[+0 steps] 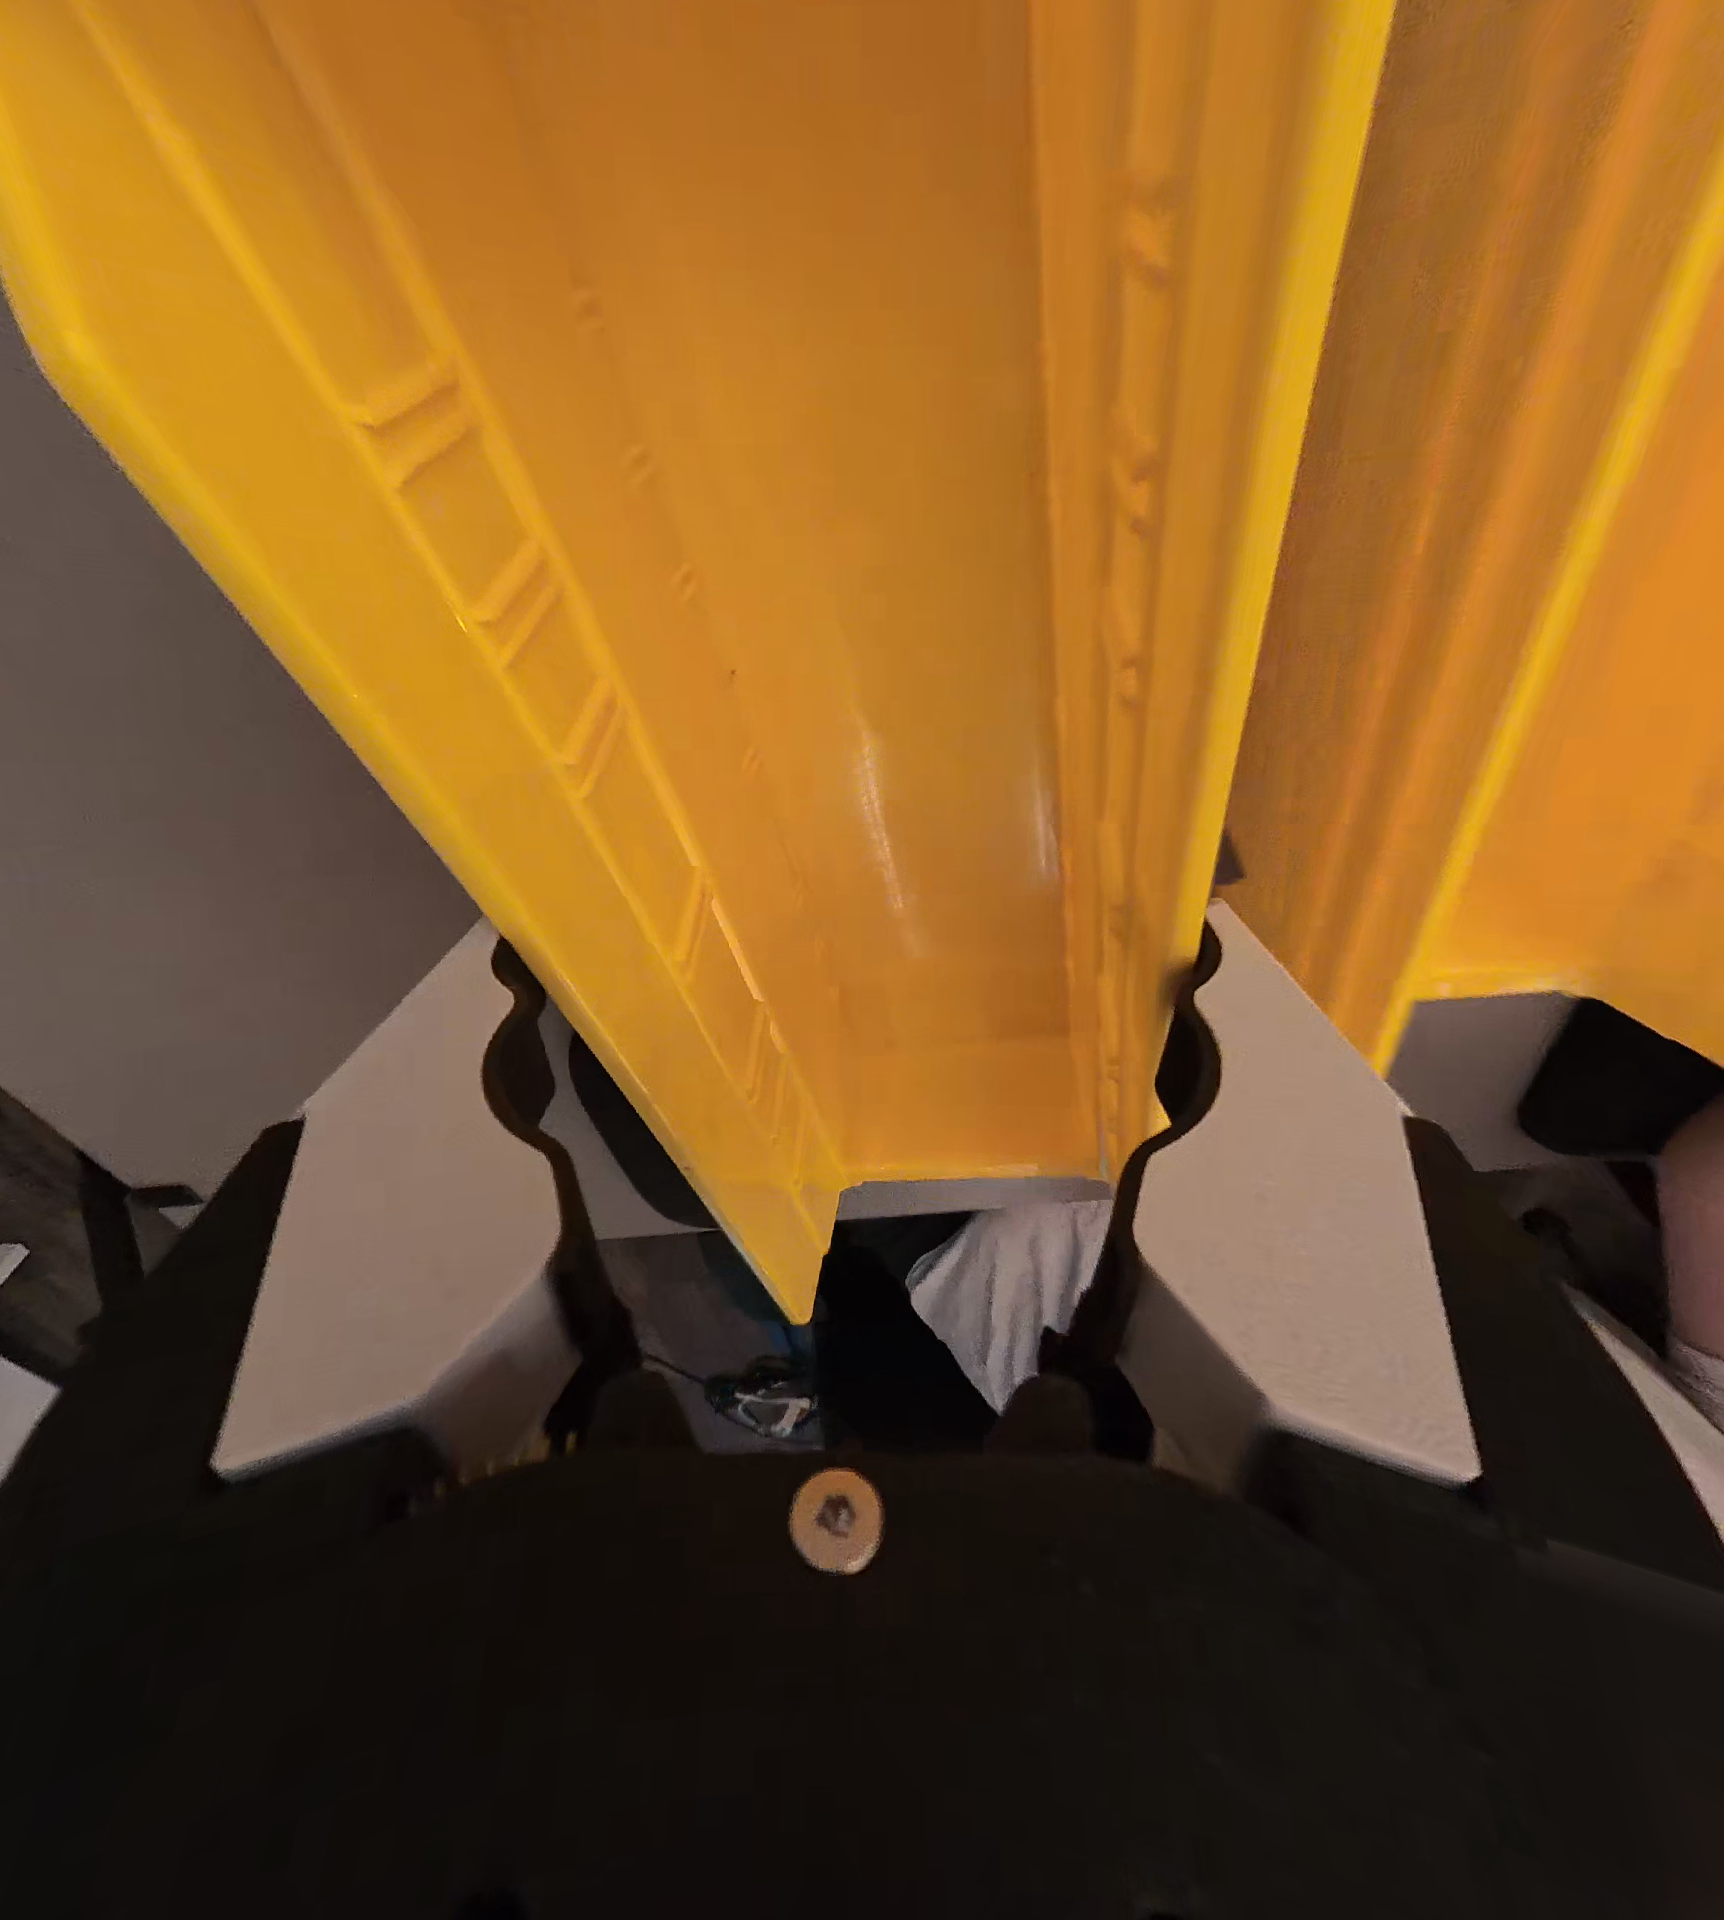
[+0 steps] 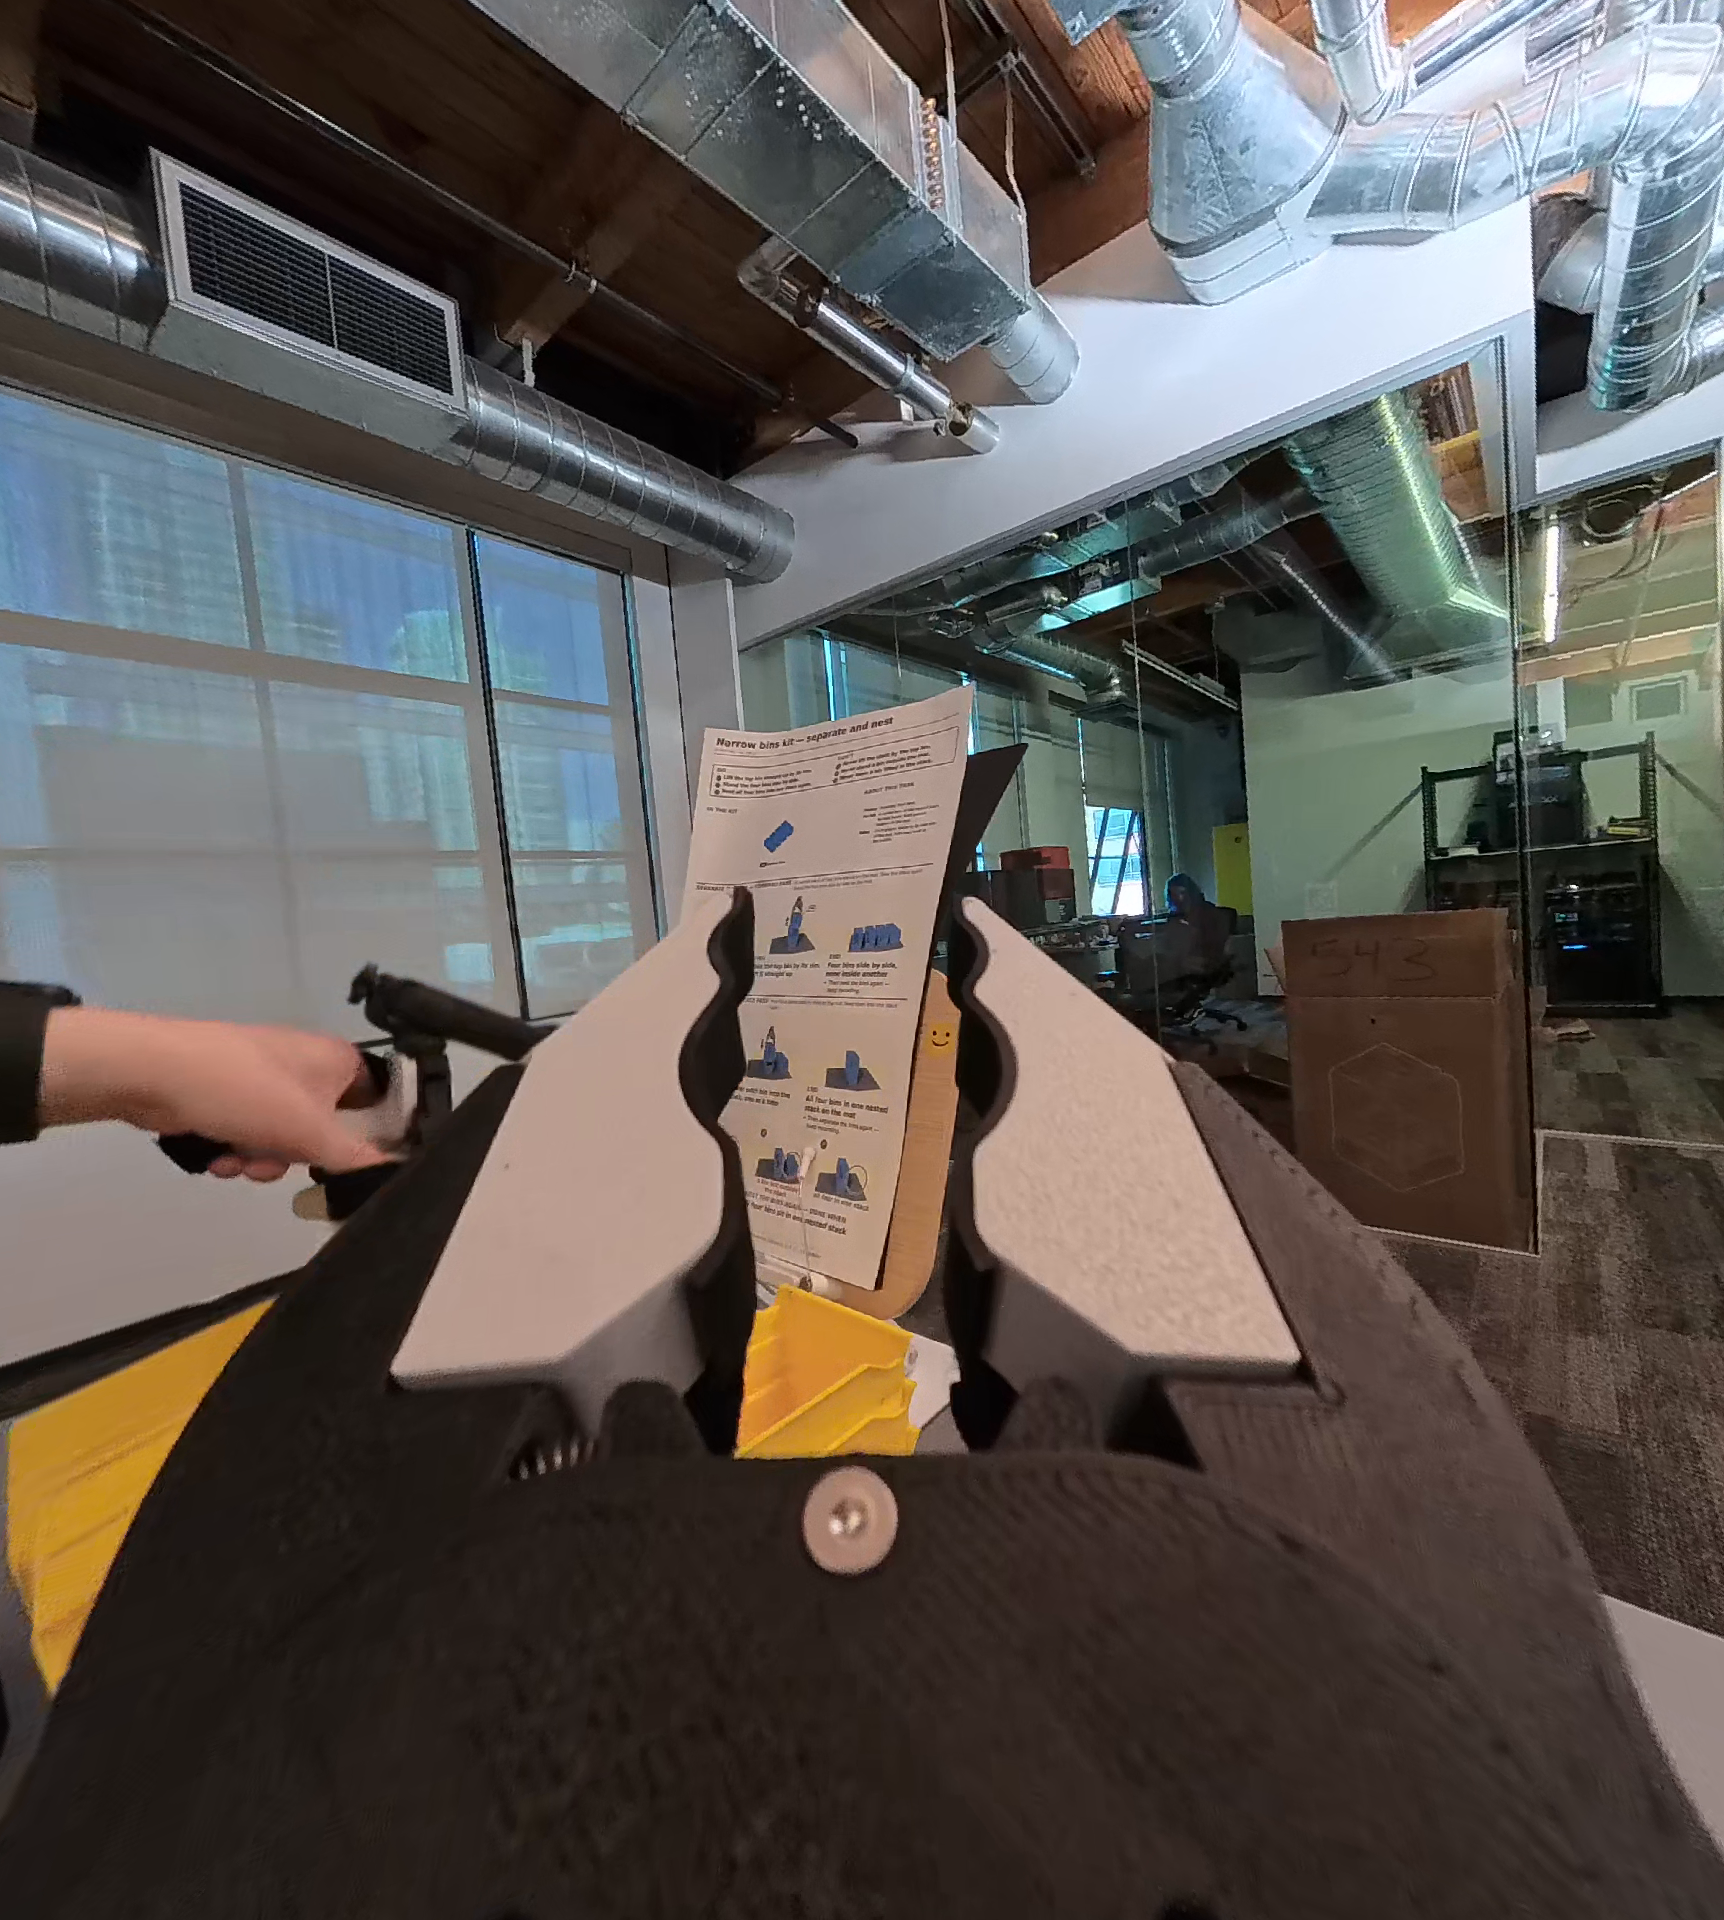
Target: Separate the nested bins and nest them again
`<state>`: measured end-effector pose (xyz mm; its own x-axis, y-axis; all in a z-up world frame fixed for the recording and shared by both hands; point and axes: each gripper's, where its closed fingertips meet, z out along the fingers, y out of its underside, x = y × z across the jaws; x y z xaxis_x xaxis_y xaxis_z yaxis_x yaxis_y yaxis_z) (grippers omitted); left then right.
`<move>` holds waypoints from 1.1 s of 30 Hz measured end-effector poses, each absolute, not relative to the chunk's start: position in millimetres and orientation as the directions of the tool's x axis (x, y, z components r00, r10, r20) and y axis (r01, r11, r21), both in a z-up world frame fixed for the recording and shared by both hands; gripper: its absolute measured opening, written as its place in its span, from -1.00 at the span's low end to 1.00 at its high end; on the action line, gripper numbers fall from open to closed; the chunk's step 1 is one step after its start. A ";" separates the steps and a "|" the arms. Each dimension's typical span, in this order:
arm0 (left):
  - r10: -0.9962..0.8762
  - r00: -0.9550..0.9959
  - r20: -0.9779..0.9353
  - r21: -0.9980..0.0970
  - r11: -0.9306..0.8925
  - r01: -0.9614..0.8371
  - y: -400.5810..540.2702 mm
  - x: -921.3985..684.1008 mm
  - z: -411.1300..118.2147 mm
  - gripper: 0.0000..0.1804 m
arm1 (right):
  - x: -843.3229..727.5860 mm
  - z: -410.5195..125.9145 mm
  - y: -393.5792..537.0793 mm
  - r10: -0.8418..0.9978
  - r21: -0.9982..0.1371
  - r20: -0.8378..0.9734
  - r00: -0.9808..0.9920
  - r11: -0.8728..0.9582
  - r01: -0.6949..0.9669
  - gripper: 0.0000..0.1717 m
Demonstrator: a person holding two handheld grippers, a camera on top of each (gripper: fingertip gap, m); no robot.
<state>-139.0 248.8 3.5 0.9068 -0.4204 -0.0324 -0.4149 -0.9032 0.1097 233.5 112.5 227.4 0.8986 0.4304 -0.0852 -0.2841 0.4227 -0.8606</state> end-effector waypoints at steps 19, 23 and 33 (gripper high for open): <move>-0.447 0.892 -0.068 0.141 -0.889 -0.435 274.8 -135.2 -99.6 0.37 | 216.7 219.4 126.8 0.412 -0.898 -0.034 0.910 0.388 -0.209 -0.58; -0.485 0.872 -0.059 0.104 -0.872 -0.478 278.4 -128.2 -101.8 0.45 | 217.5 218.5 128.7 0.414 -0.899 -0.041 0.909 0.382 -0.214 -0.57; -0.399 0.913 0.086 0.052 -0.913 -0.404 268.8 -114.0 -61.8 0.58 | 215.0 218.5 128.5 0.423 -0.901 -0.035 0.905 0.379 -0.212 -0.58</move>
<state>-114.0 268.8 -61.8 0.9130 -0.3987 0.0864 -0.4038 -0.9134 0.0522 215.0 128.5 218.5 0.9055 0.4230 -0.0349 -0.2119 0.3792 -0.9007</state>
